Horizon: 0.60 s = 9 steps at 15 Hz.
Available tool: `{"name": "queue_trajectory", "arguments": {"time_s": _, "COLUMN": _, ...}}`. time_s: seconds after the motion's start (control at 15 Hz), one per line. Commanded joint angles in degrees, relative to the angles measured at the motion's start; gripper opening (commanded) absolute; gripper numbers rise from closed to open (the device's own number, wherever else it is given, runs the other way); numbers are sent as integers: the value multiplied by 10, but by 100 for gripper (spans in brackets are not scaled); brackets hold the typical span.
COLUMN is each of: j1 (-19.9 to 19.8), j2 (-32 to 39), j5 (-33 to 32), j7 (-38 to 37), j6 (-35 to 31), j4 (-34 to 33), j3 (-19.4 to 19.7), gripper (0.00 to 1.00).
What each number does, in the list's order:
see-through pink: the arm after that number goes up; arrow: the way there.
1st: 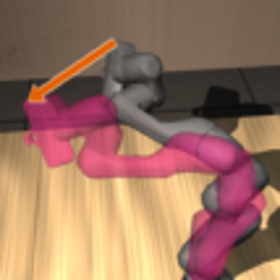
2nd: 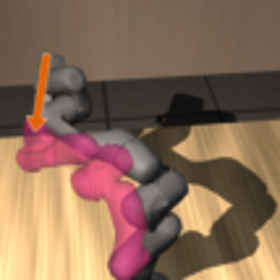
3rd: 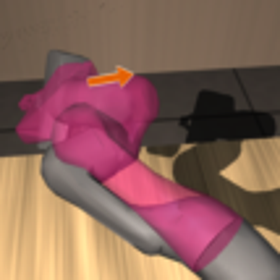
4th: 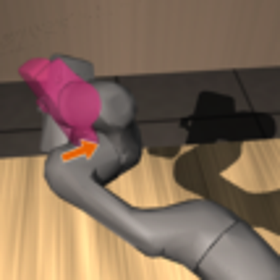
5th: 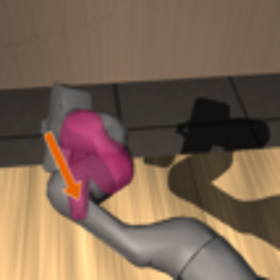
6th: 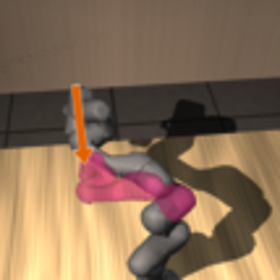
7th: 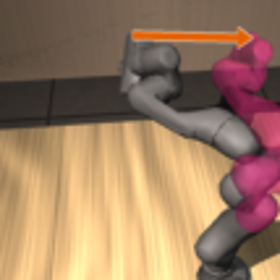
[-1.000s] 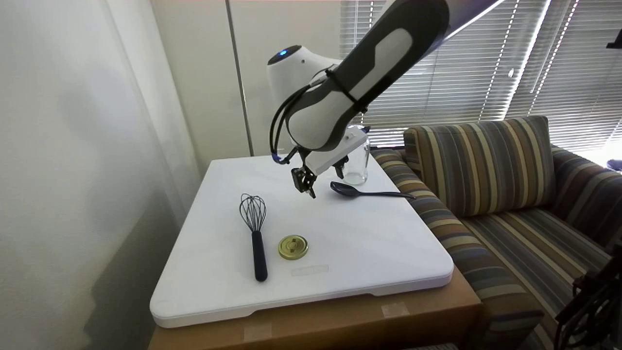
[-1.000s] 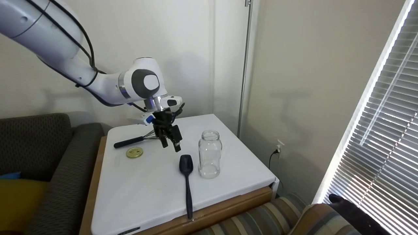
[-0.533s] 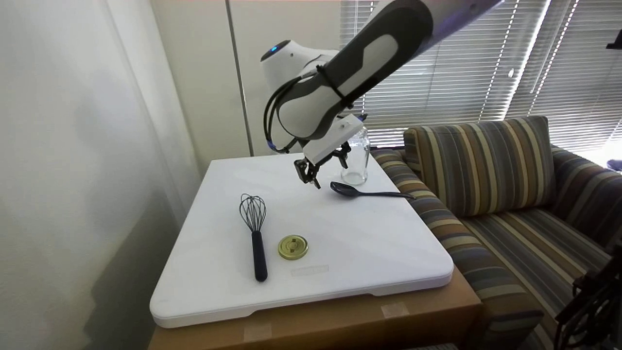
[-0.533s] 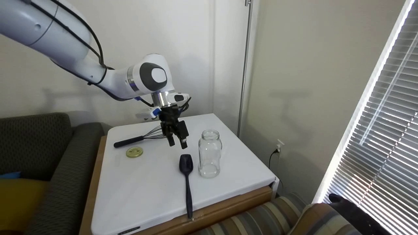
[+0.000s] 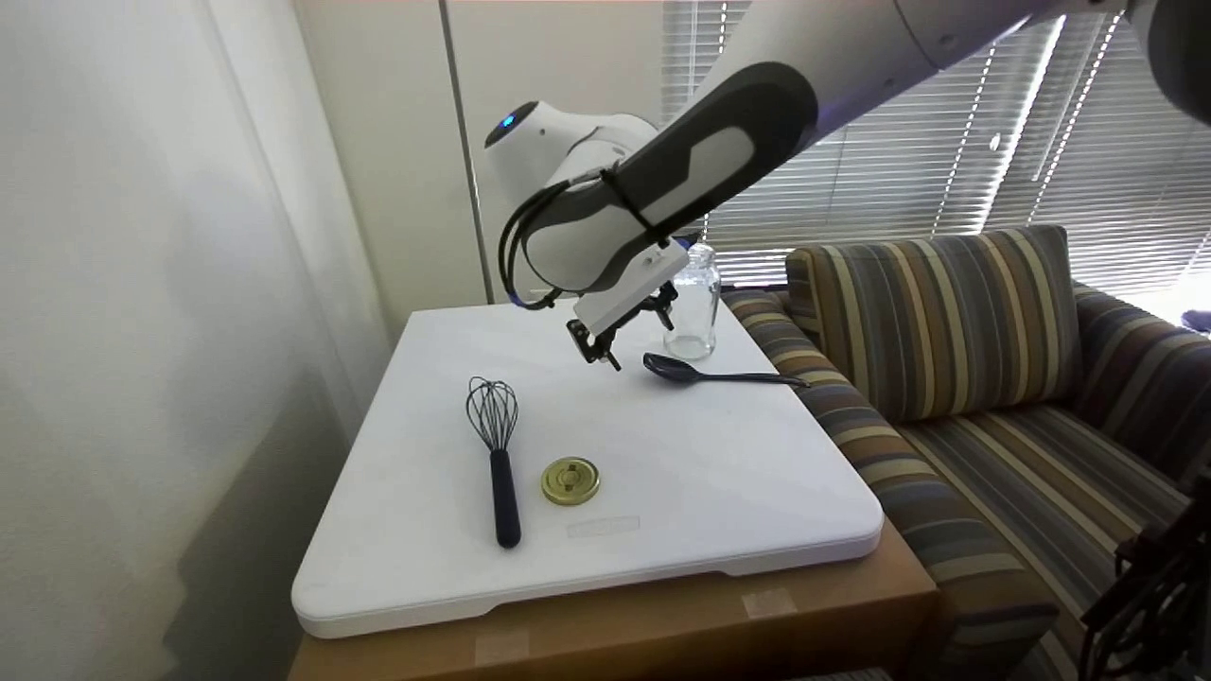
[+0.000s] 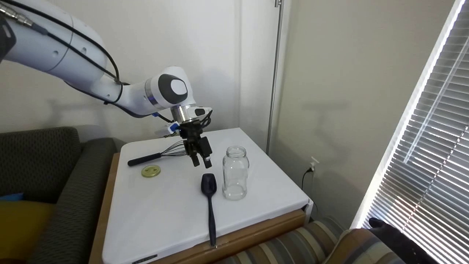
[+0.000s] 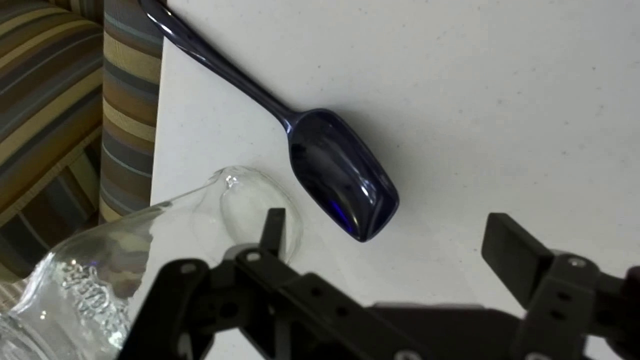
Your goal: Put the spoon in the glass jar
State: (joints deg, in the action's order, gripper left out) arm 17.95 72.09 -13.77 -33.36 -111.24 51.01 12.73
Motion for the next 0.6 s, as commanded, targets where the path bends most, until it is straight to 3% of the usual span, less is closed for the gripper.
{"name": "queue_trajectory", "arguments": {"time_s": 0.0, "j1": 4, "j2": 49, "j5": -13, "j7": -38, "j6": 37, "j4": -68, "j3": 7, "gripper": 100}}
{"name": "queue_trajectory", "arguments": {"time_s": 0.53, "j1": 19, "j2": 104, "j5": -46, "j7": -119, "j6": 103, "j4": -144, "j3": 41, "gripper": 100}}
